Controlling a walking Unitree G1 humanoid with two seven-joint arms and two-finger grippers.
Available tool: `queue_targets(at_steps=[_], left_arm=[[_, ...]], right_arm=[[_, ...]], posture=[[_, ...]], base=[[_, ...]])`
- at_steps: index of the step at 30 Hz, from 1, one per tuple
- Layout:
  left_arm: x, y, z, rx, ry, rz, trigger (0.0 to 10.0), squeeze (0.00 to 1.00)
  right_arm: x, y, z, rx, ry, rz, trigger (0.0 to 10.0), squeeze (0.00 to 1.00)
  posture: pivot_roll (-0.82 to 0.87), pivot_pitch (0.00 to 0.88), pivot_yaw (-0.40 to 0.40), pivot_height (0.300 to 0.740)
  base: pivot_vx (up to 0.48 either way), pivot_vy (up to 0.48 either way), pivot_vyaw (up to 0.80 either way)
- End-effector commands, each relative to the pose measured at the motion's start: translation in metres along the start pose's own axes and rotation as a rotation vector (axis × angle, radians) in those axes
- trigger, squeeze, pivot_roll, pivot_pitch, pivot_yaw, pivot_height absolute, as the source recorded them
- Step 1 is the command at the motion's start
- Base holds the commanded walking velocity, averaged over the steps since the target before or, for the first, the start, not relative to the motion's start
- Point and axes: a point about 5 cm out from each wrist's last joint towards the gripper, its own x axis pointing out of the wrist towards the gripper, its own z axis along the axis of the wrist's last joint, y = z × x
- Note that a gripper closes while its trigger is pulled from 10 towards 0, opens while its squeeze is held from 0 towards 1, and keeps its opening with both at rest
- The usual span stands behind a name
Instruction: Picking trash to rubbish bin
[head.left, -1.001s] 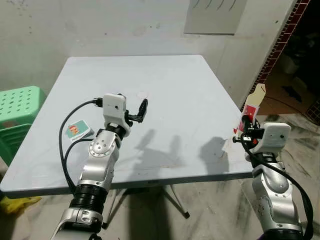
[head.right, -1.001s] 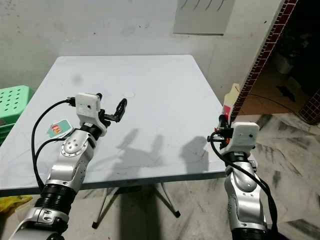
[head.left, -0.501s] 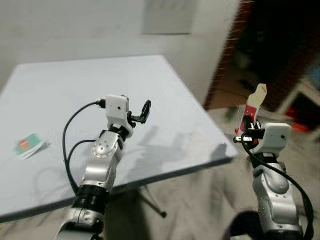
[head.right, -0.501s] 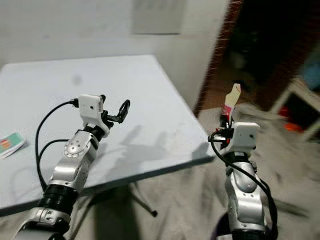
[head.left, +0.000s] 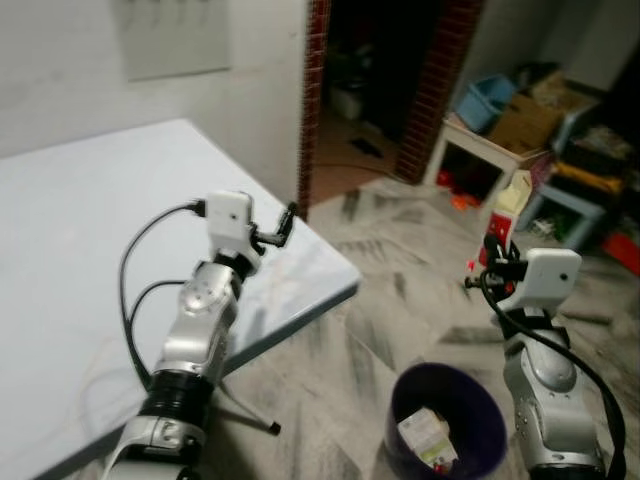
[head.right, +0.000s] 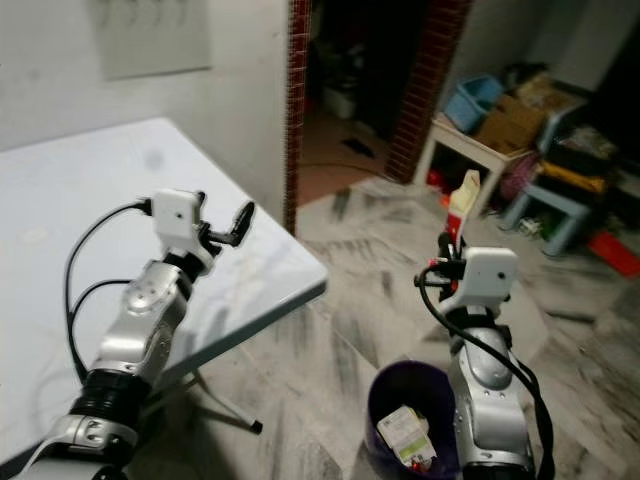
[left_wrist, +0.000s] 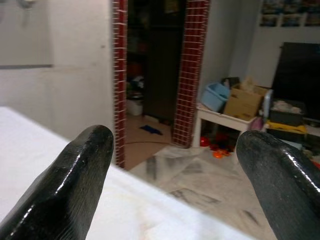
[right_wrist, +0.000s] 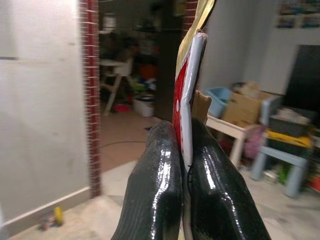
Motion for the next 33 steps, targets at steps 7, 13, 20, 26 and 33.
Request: queue_targets(at_steps=[7, 13, 20, 26, 33], left_arm=[[0.0033, -0.0084, -0.0017, -0.017, 0.029, -0.031, 10.0, 0.0], [0.0045, -0.0084, -0.0025, -0.037, 0.048, -0.028, 10.0, 0.0], [0.0057, -0.009, -0.0027, -0.043, 0.069, -0.041, 10.0, 0.0], [0.006, -0.0095, -0.0037, -0.063, 0.089, -0.051, 10.0, 0.0], [0.0067, -0.0122, -0.0021, -0.034, 0.093, -0.113, 10.0, 0.0]], right_arm=[[0.0014, -0.0017, 0.0044, -0.005, -0.011, -0.009, 10.0, 0.0], [0.0009, -0.002, 0.0042, -0.006, -0.009, -0.015, 10.0, 0.0], [0.0005, -0.0026, 0.0034, 0.002, -0.006, -0.027, 10.0, 0.0], [0.0, -0.0021, 0.004, 0.017, -0.018, -0.036, 10.0, 0.0], [0.0002, -0.0031, 0.0042, 0.02, -0.02, -0.054, 10.0, 0.0]], posture=[[-0.09, 0.0, -0.019, 0.74], [-0.09, 0.0, -0.017, 0.74], [-0.09, 0.0, -0.011, 0.74], [-0.09, 0.0, -0.005, 0.74], [-0.09, 0.0, 0.005, 0.74]], base=[[0.0, 0.0, -0.78], [0.0, 0.0, -0.78], [0.0, 0.0, -0.74], [0.0, 0.0, -0.08], [0.0, 0.0, 0.0]])
